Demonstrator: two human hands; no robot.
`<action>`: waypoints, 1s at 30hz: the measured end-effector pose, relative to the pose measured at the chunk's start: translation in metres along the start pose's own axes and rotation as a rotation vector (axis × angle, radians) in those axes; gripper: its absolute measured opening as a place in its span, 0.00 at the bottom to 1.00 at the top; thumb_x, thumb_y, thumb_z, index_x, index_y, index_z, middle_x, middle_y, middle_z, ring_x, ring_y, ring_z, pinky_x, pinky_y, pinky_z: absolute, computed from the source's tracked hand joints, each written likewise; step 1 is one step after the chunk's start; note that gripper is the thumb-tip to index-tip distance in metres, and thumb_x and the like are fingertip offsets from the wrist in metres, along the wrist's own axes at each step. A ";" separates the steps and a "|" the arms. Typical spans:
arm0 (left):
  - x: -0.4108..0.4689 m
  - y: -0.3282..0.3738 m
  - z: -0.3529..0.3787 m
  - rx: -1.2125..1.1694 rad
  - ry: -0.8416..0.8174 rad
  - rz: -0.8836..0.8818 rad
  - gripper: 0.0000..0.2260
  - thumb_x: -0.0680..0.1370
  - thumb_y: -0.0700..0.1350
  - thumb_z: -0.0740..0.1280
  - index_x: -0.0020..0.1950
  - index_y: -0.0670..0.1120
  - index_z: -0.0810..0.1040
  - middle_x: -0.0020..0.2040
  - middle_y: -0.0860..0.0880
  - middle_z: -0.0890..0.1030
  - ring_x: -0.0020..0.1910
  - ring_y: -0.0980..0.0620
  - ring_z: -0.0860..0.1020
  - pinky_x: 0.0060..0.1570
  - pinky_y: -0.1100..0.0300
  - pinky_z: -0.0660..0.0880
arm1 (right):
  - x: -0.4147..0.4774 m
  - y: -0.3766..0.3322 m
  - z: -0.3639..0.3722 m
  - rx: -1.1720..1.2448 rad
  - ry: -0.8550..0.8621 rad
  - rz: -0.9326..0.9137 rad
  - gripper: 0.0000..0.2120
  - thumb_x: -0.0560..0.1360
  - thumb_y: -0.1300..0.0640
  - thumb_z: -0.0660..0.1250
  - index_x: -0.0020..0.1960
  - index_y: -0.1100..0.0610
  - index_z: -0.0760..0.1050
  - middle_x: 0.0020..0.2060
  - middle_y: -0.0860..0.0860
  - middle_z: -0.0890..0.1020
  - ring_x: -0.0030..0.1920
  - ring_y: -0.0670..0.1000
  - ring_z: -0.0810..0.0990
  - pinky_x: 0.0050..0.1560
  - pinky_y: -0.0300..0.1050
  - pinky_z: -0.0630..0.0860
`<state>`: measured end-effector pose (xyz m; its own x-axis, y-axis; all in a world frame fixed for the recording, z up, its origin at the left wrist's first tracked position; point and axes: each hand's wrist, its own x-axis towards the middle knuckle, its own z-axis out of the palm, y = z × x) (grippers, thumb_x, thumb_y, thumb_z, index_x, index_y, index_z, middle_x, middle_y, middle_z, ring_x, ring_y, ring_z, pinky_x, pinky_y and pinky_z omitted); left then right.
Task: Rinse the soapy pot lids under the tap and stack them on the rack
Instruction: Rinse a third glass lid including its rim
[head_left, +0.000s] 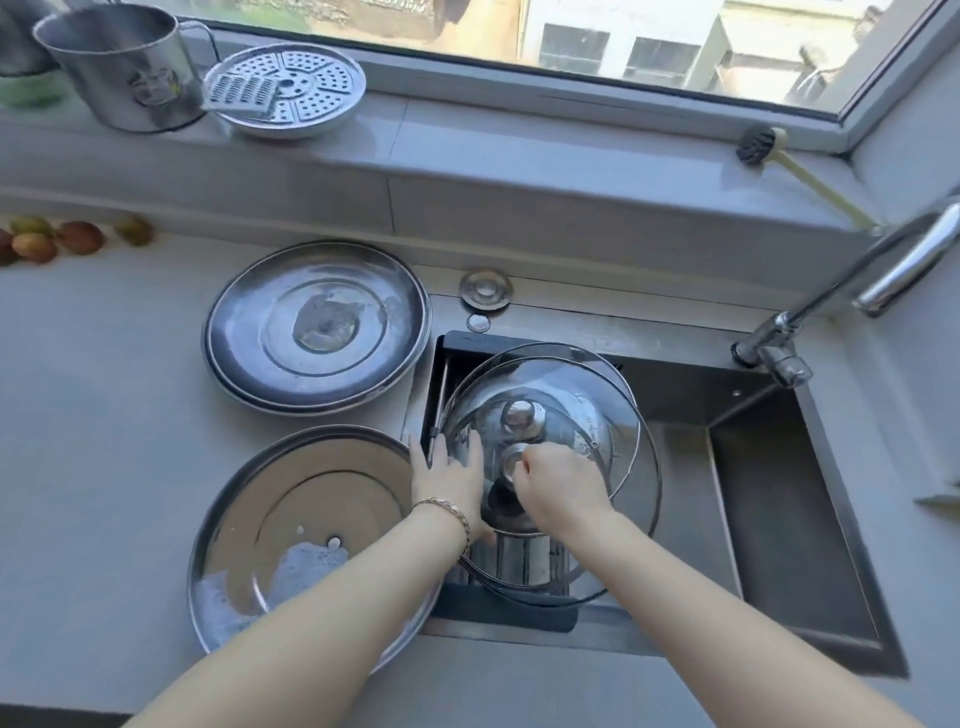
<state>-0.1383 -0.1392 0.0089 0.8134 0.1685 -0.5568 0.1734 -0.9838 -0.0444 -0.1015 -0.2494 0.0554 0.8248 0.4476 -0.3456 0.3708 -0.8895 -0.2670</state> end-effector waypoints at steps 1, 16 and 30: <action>0.001 -0.001 0.000 0.006 0.010 0.008 0.51 0.69 0.65 0.65 0.75 0.43 0.37 0.72 0.42 0.65 0.76 0.42 0.46 0.69 0.36 0.36 | 0.001 0.002 0.001 0.036 0.012 0.015 0.11 0.79 0.57 0.52 0.46 0.58 0.72 0.51 0.58 0.79 0.52 0.60 0.77 0.45 0.47 0.66; -0.003 -0.019 0.004 -0.106 0.034 0.017 0.20 0.79 0.52 0.54 0.69 0.45 0.62 0.68 0.46 0.71 0.76 0.43 0.48 0.71 0.39 0.40 | -0.004 0.019 0.013 0.074 -0.115 0.053 0.13 0.78 0.46 0.57 0.41 0.54 0.68 0.43 0.50 0.73 0.43 0.53 0.74 0.43 0.44 0.69; -0.036 -0.099 0.006 -0.588 0.375 -0.178 0.19 0.77 0.43 0.60 0.68 0.44 0.68 0.69 0.47 0.70 0.74 0.45 0.58 0.72 0.51 0.54 | -0.022 -0.048 0.077 0.692 -0.471 0.314 0.10 0.74 0.51 0.62 0.49 0.58 0.69 0.41 0.54 0.78 0.36 0.52 0.78 0.35 0.43 0.77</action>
<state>-0.1884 -0.0483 0.0281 0.8624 0.4367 -0.2559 0.5058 -0.7620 0.4044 -0.1704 -0.2096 0.0069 0.5271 0.3195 -0.7874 -0.3091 -0.7910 -0.5279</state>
